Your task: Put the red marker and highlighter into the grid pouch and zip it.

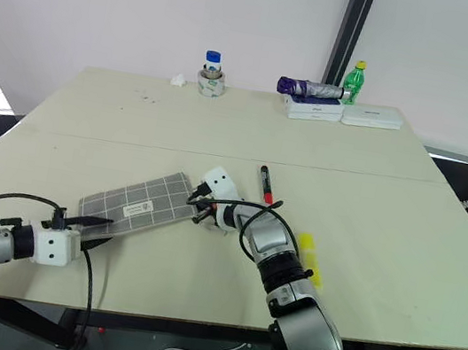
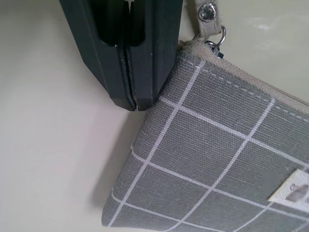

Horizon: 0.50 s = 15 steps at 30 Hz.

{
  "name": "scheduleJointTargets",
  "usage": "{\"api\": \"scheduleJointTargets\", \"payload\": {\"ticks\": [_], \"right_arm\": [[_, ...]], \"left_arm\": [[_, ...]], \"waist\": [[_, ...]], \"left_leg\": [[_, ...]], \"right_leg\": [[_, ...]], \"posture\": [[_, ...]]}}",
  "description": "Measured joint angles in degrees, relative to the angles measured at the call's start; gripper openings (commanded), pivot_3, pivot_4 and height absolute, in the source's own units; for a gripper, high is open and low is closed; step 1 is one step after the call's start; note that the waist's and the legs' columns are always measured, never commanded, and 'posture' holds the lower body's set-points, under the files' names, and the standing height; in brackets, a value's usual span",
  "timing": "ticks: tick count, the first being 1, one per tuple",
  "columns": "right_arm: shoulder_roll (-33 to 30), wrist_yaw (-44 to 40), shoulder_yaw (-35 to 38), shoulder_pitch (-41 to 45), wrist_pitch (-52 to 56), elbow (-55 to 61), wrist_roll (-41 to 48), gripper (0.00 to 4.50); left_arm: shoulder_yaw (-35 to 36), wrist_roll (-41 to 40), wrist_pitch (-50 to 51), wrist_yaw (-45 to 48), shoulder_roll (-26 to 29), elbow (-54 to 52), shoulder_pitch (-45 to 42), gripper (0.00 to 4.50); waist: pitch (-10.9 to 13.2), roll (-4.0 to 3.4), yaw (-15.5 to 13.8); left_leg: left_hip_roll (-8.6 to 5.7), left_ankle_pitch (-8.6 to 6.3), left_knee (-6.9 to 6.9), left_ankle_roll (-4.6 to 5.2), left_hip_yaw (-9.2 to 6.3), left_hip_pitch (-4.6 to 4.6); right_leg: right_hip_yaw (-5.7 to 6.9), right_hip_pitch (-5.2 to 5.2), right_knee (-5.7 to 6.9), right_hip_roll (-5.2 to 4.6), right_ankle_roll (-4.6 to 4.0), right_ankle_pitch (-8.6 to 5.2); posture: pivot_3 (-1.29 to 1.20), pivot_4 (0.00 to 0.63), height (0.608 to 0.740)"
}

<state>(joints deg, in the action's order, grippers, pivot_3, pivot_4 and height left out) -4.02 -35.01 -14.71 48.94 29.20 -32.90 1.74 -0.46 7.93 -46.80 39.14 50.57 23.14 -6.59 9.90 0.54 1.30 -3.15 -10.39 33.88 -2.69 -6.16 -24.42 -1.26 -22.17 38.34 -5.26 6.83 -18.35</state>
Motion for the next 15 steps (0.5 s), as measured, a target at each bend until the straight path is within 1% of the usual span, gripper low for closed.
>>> {"api": "scheduleJointTargets", "payload": {"ticks": [1,7,9,11,15], "right_arm": [[0.0,0.0,0.0,0.0,0.0,0.0,-0.2,0.0],[-0.3,0.2,0.0,-0.1,-0.3,0.2,-0.7,0.0],[-1.5,1.0,0.1,-0.1,-1.3,0.3,-1.0,0.0],[-3.4,2.2,0.7,-0.1,-2.2,1.3,-1.6,0.0],[-9.0,3.2,2.7,0.1,-3.6,6.1,-2.7,0.0]], "left_arm": [[-0.1,-0.3,-0.4,0.1,0.0,0.3,-0.1,0.06],[-0.4,-2.8,-0.3,0.9,-0.2,-0.1,-0.2,0.06],[-0.3,-5.5,4.2,0.9,-2.0,-3.4,0.4,0.06],[-0.2,-9.9,12.4,0.8,-4.4,-8.3,0.7,0.06],[1.4,-15.5,27.1,-0.1,-6.8,-19.3,0.7,0.06]], "waist": [[0.0,0.0,0.0],[0.0,0.0,0.0],[0.0,-0.01,-0.2],[0.0,-0.01,-0.3],[0.0,-0.01,-0.1]], "left_leg": [[0.0,0.0,0.0,0.0,0.0,0.0],[0.0,0.0,0.02,0.0,0.0,0.0],[0.01,0.0,0.06,0.0,-0.03,-0.01],[0.01,0.01,0.13,0.0,-0.06,-0.05],[0.02,0.01,0.14,0.0,-0.05,-0.06]], "right_leg": [[0.0,0.0,0.01,0.0,0.0,0.0],[0.0,0.0,0.03,0.02,0.0,0.0],[0.0,0.02,0.04,0.0,0.0,0.0],[0.0,0.03,0.05,0.0,0.0,0.0],[-0.01,0.11,0.11,0.02,0.01,0.0]], "posture": [[0.0,0.15,0.74],[0.0,0.15,0.74],[0.0,0.15,0.74],[0.0,0.15,0.74],[0.0,0.15,0.74]]}}
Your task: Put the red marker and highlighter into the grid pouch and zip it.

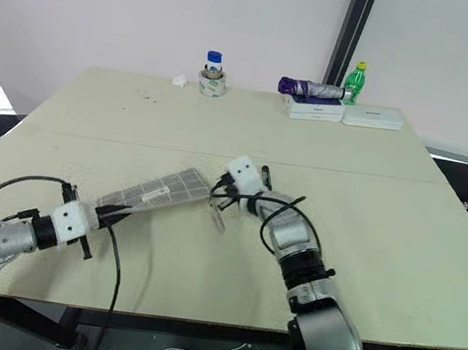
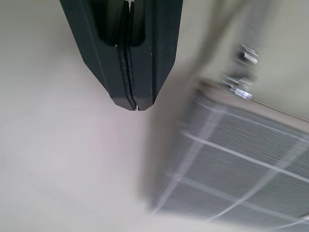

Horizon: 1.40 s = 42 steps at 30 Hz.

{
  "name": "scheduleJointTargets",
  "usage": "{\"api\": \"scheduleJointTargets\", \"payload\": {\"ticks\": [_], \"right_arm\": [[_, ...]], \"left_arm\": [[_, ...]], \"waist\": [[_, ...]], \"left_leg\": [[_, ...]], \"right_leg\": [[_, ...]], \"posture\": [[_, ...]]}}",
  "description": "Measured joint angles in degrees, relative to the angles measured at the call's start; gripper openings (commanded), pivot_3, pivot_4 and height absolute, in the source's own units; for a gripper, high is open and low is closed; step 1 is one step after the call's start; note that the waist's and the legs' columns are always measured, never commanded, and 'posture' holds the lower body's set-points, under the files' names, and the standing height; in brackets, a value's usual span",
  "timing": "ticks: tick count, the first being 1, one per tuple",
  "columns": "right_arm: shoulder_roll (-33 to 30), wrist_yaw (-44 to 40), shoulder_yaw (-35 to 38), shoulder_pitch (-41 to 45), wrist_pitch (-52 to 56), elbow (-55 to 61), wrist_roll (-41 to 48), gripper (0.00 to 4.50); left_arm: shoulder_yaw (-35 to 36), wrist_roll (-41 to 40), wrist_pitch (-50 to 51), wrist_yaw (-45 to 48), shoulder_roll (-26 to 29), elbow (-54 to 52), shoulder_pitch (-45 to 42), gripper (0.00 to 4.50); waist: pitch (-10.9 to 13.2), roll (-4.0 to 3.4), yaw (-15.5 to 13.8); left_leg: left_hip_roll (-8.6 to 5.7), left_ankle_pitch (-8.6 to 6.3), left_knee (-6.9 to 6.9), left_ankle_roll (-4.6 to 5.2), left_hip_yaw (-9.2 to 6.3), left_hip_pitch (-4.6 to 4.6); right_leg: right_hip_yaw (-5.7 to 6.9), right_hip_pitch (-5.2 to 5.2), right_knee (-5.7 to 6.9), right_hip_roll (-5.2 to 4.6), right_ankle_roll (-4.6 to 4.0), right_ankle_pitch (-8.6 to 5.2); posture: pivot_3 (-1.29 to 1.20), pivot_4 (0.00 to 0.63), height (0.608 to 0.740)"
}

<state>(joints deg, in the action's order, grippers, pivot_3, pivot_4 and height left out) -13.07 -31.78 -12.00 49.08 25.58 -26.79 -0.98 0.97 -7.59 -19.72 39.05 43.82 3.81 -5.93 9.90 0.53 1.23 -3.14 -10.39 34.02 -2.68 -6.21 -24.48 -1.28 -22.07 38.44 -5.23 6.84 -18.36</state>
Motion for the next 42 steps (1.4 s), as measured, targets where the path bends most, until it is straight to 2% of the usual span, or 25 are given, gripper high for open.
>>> {"api": "scheduleJointTargets", "payload": {"ticks": [2,4,5,9,16,24,26,28,33,39,42], "right_arm": [[-3.0,-1.0,1.9,-0.1,1.1,4.2,0.3,0.54],[-6.2,-3.4,3.7,-1.3,3.7,10.0,2.2,1.33],[-7.6,-4.5,4.3,-2.1,4.7,12.6,2.7,1.97],[-10.1,-7.3,6.3,-7.2,11.4,21.2,6.6,4.02],[-9.3,-6.8,7.9,-11.3,17.4,29.9,11.4,4.02],[-6.9,-1.8,7.6,-10.6,16.5,27.2,10.7,4.02],[-6.4,-0.8,7.7,-10.0,15.1,25.3,10.6,3.49],[-6.1,-0.1,7.7,-9.6,13.9,23.8,10.4,2.74],[-6.0,0.0,7.8,-9.6,13.1,22.6,10.9,0.17],[-5.9,-1.0,7.5,-9.7,13.8,24.1,11.4,0.07],[-5.9,-2.6,4.6,-10.6,15.3,28.5,11.7,0.07]], "left_arm": [[0.5,-1.9,6.1,-1.1,-1.4,-4.9,-0.2,0.0],[0.5,-3.0,11.5,-2.3,-3.3,-8.7,-0.6,0.0],[0.5,-3.2,13.5,-2.8,-3.9,-10.0,-0.7,0.0],[0.6,-5.1,21.6,-4.9,-7.6,-14.2,-0.5,0.0],[0.1,-6.9,30.8,-7.4,-13.1,-20.6,-0.7,0.0],[-0.5,-7.1,34.5,-7.1,-15.4,-22.8,-1.8,0.0],[-0.8,-7.0,34.8,-7.1,-16.0,-22.8,-1.8,0.0],[-1.2,-7.0,35.3,-7.1,-16.5,-23.1,-1.9,0.0],[-1.9,-6.8,35.8,-7.1,-17.3,-24.4,-1.7,0.0],[-1.9,-6.6,36.5,-7.9,-18.2,-24.7,-1.6,0.0],[-2.3,-6.0,37.0,-9.1,-19.4,-24.7,-2.1,0.0]], "waist": [[0.0,-0.01,0.1],[0.0,-0.01,0.1],[0.0,0.0,0.2],[0.0,0.0,0.8],[0.0,0.0,1.2],[0.0,0.0,1.0],[0.0,0.0,1.0],[0.0,0.0,1.1],[0.0,0.0,1.0],[0.0,0.0,1.0],[0.0,0.0,1.0]], "left_leg": [[0.01,0.0,-0.02,0.0,0.01,0.0],[0.01,0.0,-0.02,0.0,0.01,0.0],[0.01,0.0,-0.02,0.0,0.01,0.0],[0.04,0.0,0.0,0.01,-0.02,0.02],[0.05,0.0,0.05,0.01,-0.04,0.04],[0.03,0.01,0.09,0.0,-0.04,0.04],[0.03,0.01,0.09,0.0,-0.04,0.04],[0.02,0.01,0.09,0.0,-0.04,0.04],[0.03,0.01,0.09,0.0,-0.04,0.04],[0.04,0.01,0.09,0.0,-0.04,0.04],[0.04,0.01,0.09,0.0,-0.06,0.04]], "right_leg": [[-0.01,0.13,0.0,0.03,0.0,0.0],[-0.02,0.15,-0.02,0.1,0.0,0.0],[-0.02,0.17,-0.03,0.13,-0.01,-0.01],[-0.02,0.21,-0.01,0.17,-0.02,-0.01],[-0.03,0.26,-0.01,0.17,-0.02,-0.01],[-0.02,0.3,-0.04,0.16,-0.02,-0.01],[-0.03,0.31,-0.04,0.16,-0.02,-0.01],[-0.03,0.31,-0.04,0.16,-0.02,-0.01],[-0.03,0.31,-0.06,0.15,-0.02,-0.01],[-0.03,0.31,-0.05,0.16,-0.02,-0.01],[-0.02,0.31,-0.05,0.16,-0.02,-0.01]], "posture": [[0.0,0.15,0.74],[0.0,0.15,0.74],[0.0,0.15,0.74],[0.0,0.15,0.74],[0.0,0.15,0.74],[0.0,0.15,0.74],[0.0,0.15,0.74],[0.0,0.15,0.74],[0.0,0.15,0.74],[0.0,0.15,0.74],[0.0,0.15,0.74]]}}
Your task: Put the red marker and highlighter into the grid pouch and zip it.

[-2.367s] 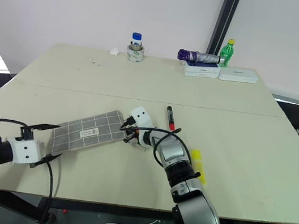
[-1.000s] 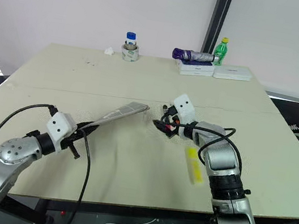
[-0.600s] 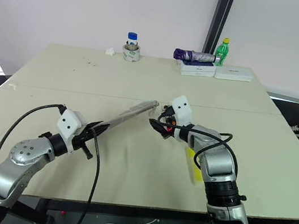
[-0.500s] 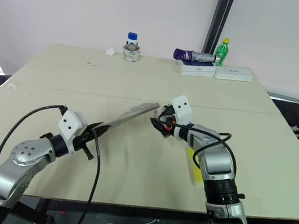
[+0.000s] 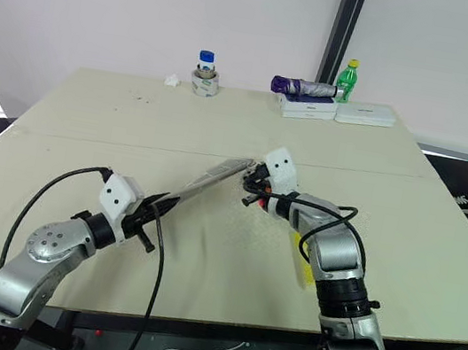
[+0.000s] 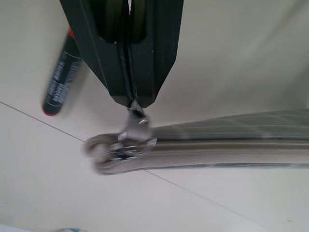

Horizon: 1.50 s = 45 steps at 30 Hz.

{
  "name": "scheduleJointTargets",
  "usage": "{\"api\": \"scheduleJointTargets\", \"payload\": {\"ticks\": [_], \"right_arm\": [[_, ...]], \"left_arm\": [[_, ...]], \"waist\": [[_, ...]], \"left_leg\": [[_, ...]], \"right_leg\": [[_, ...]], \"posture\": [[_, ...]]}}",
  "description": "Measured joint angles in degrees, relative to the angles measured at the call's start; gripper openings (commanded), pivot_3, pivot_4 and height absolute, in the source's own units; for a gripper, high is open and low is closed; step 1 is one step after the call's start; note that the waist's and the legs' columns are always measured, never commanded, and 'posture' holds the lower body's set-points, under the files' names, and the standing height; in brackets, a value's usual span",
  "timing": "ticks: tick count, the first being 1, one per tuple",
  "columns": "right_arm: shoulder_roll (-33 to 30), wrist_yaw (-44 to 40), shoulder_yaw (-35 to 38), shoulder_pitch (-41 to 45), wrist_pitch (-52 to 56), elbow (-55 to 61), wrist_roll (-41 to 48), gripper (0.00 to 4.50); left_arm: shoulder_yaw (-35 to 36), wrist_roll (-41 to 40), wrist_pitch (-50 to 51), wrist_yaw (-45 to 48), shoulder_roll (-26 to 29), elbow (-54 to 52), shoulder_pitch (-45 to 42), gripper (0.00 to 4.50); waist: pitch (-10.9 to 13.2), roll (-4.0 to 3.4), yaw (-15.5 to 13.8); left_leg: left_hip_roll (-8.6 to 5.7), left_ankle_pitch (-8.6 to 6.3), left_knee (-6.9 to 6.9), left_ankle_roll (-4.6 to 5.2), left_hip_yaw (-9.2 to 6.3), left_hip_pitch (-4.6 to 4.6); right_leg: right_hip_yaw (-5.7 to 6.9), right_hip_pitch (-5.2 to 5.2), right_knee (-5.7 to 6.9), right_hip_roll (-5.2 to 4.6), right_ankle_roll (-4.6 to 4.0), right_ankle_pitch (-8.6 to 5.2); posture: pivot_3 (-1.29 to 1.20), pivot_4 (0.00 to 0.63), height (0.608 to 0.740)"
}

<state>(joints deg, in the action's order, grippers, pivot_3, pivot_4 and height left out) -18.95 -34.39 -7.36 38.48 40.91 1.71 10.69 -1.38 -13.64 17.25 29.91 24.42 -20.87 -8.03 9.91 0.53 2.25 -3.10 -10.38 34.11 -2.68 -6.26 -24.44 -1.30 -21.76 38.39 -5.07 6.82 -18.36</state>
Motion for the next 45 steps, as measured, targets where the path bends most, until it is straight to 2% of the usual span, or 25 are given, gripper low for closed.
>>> {"api": "scheduleJointTargets", "payload": {"ticks": [9,16,26,29,31,34,41,45], "right_arm": [[3.8,-0.7,-10.1,-1.0,5.7,10.7,0.2,0.07],[6.9,-1.3,-14.7,0.5,8.4,15.1,0.8,0.07],[5.9,-2.1,-14.4,1.4,9.2,15.0,0.8,0.07],[5.0,-2.6,-13.3,1.5,10.2,15.0,1.6,0.88],[3.5,-3.3,-11.7,1.5,11.0,15.1,2.4,1.99],[-0.6,-4.0,-9.4,1.4,11.1,15.1,3.2,3.39],[-9.8,-3.0,0.1,0.3,12.5,12.9,3.6,3.39],[-8.9,1.7,4.5,-0.5,12.7,5.9,2.9,3.39]], "left_arm": [[-3.2,3.2,1.0,-3.7,-4.9,1.1,-1.9,0.0],[-4.5,5.2,1.1,-5.3,-7.1,3.2,-3.5,0.0],[-4.6,6.8,-0.4,-5.3,-8.0,6.4,-5.8,0.0],[-4.6,6.8,-0.7,-5.1,-8.1,6.9,-5.8,0.0],[-4.5,6.9,-1.2,-5.1,-7.8,7.0,-5.8,0.0],[-3.4,6.5,-1.9,-4.4,-6.2,7.0,-6.1,0.0],[1.9,4.4,-4.4,-0.1,1.1,10.3,-7.6,0.0],[4.7,4.4,-6.7,0.6,3.9,14.5,-9.8,0.0]], "waist": [[0.0,0.01,0.0],[0.0,0.01,0.0],[0.0,0.02,-0.3],[0.0,0.02,-0.3],[0.0,0.02,-0.3],[0.0,0.02,-0.4],[0.0,0.02,-0.2],[0.0,0.02,0.2]], "left_leg": [[-0.01,0.0,0.03,0.0,-0.03,0.0],[-0.03,0.0,0.03,-0.01,-0.07,0.02],[-0.06,0.01,0.05,-0.01,-0.08,0.02],[-0.06,0.01,0.04,-0.01,-0.08,0.01],[-0.06,0.01,0.04,-0.01,-0.08,0.01],[-0.06,0.01,0.04,-0.01,-0.08,0.01],[-0.05,0.0,0.02,-0.01,-0.05,0.02],[-0.04,0.0,0.02,-0.01,-0.04,0.04]], "right_leg": [[0.01,0.01,0.0,0.0,0.0,0.0],[0.04,0.02,0.01,0.02,0.0,0.0],[0.05,0.04,-0.01,0.01,0.0,0.0],[0.06,0.04,-0.01,0.01,0.0,0.0],[0.06,0.04,-0.01,0.0,0.0,0.0],[0.06,0.04,-0.02,0.0,0.0,0.0],[0.06,0.06,-0.05,0.01,-0.01,0.0],[0.05,0.07,-0.05,0.02,-0.01,0.0]], "posture": [[0.0,0.15,0.74],[0.0,0.15,0.74],[0.0,0.15,0.74],[0.0,0.15,0.74],[0.0,0.15,0.74],[0.0,0.15,0.74],[0.0,0.15,0.74],[0.0,0.15,0.74]]}}
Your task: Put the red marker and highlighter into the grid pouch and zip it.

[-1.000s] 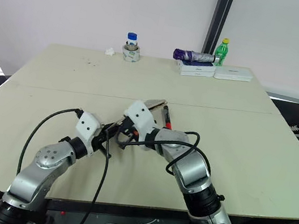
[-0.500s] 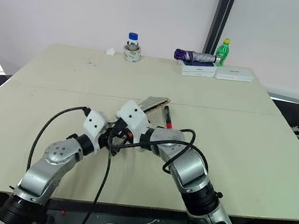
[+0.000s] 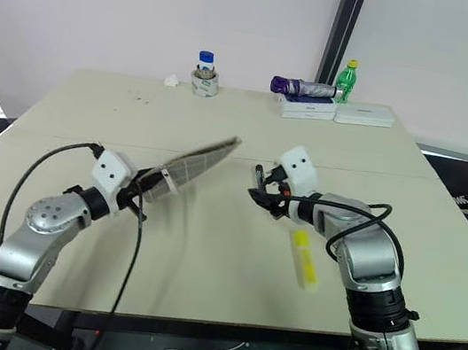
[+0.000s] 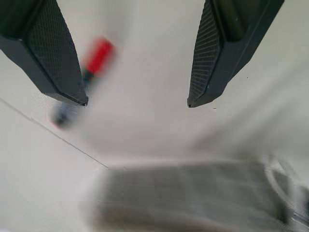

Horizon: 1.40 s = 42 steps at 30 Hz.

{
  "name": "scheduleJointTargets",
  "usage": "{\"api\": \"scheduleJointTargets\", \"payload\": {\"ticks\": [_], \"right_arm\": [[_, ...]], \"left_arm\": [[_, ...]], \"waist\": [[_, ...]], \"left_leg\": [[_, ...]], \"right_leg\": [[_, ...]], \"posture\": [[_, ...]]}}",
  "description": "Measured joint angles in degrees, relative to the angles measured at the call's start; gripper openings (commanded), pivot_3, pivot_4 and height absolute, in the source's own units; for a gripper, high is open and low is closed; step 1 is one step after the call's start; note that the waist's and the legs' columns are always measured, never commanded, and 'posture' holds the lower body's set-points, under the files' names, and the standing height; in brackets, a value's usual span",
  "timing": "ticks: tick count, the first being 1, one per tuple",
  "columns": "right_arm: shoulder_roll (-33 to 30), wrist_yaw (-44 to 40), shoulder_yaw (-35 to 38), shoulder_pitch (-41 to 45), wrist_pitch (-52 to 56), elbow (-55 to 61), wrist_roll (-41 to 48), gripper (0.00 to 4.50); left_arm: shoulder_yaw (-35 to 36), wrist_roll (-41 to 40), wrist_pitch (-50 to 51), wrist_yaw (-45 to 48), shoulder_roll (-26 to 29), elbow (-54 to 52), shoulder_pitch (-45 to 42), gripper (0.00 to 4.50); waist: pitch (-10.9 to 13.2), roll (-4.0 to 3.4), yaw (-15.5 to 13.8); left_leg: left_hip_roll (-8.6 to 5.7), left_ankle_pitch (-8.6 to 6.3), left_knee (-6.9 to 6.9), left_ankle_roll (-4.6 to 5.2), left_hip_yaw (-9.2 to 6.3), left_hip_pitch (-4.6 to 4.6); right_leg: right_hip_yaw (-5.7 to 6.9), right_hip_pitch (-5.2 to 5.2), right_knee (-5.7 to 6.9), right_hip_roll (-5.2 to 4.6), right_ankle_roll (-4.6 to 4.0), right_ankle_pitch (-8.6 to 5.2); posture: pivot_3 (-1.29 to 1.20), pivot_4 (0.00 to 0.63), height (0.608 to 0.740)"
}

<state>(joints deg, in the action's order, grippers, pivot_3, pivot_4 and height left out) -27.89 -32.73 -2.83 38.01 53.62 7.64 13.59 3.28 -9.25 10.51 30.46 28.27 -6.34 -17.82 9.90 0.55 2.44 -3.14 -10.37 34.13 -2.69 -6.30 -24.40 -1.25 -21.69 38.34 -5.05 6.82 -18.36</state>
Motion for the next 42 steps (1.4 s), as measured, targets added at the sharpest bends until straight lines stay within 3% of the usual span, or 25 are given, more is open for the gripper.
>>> {"api": "scheduleJointTargets", "payload": {"ticks": [8,17,20,24,27,32,37,42], "right_arm": [[10.4,10.6,4.5,1.7,-3.2,-14.5,-1.1,3.39],[16.3,15.7,5.4,7.5,-13.4,-30.7,-2.8,3.39],[16.8,16.9,5.4,8.0,-16.6,-35.4,-3.8,2.57],[16.7,16.6,4.4,8.0,-19.4,-37.4,-5.3,0.51],[15.9,15.8,3.2,7.9,-19.8,-37.0,-6.2,0.33],[9.8,10.4,-1.8,4.3,-19.3,-27.9,-8.7,0.33],[-5.9,-2.0,-4.8,-2.6,-19.5,-10.8,-8.9,0.33],[-15.3,-12.1,-4.0,-8.8,-20.9,2.4,-6.2,0.33]], "left_arm": [[0.0,1.8,-4.9,0.9,1.7,5.1,-2.0,0.0],[-2.0,2.5,-4.6,-1.3,-3.8,5.0,-1.6,0.0],[-2.5,2.3,-3.5,-1.4,-5.2,4.2,-0.5,0.0],[-2.4,1.2,-1.7,-1.9,-6.1,3.4,-0.1,0.0],[-2.3,0.7,-0.6,-1.9,-6.1,2.8,0.3,0.0],[-2.2,-0.4,0.5,-1.3,-6.0,2.6,0.2,0.0],[-2.4,-2.9,2.4,2.5,-5.0,2.1,-0.3,0.0],[-3.0,-4.0,3.0,6.8,-3.8,2.3,-1.4,0.0]], "waist": [[0.0,-0.01,0.0],[0.0,-0.01,-0.1],[0.0,-0.01,0.0],[0.0,-0.01,0.2],[0.0,-0.01,0.1],[0.0,-0.01,-0.2],[0.0,-0.04,-0.8],[0.0,-0.02,-0.4]], "left_leg": [[-0.01,0.0,-0.03,0.0,0.04,0.0],[-0.03,0.01,0.01,-0.01,0.03,0.06],[-0.02,0.01,-0.01,-0.01,0.03,0.06],[0.0,0.01,-0.02,-0.01,0.04,0.06],[-0.01,0.01,0.0,-0.01,0.04,0.05],[-0.03,0.01,0.0,-0.01,0.03,0.01],[-0.04,0.0,0.0,0.0,0.02,-0.04],[0.01,0.0,0.0,0.0,0.01,0.0]], "right_leg": [[-0.04,-0.02,0.01,0.0,0.01,0.01],[-0.03,0.06,0.02,-0.01,0.02,0.01],[-0.03,0.04,0.03,0.01,0.02,0.01],[-0.04,0.01,0.08,0.04,0.01,0.01],[-0.04,0.02,0.07,0.03,0.01,0.01],[-0.04,0.01,0.02,0.0,0.02,0.01],[0.01,0.06,-0.13,-0.02,0.03,0.0],[0.06,0.13,-0.15,0.0,0.03,0.0]], "posture": [[0.0,0.15,0.74],[0.0,0.15,0.74],[0.0,0.15,0.74],[0.0,0.15,0.74],[0.0,0.15,0.74],[0.0,0.15,0.74],[0.0,0.15,0.74],[0.0,0.15,0.74]]}}
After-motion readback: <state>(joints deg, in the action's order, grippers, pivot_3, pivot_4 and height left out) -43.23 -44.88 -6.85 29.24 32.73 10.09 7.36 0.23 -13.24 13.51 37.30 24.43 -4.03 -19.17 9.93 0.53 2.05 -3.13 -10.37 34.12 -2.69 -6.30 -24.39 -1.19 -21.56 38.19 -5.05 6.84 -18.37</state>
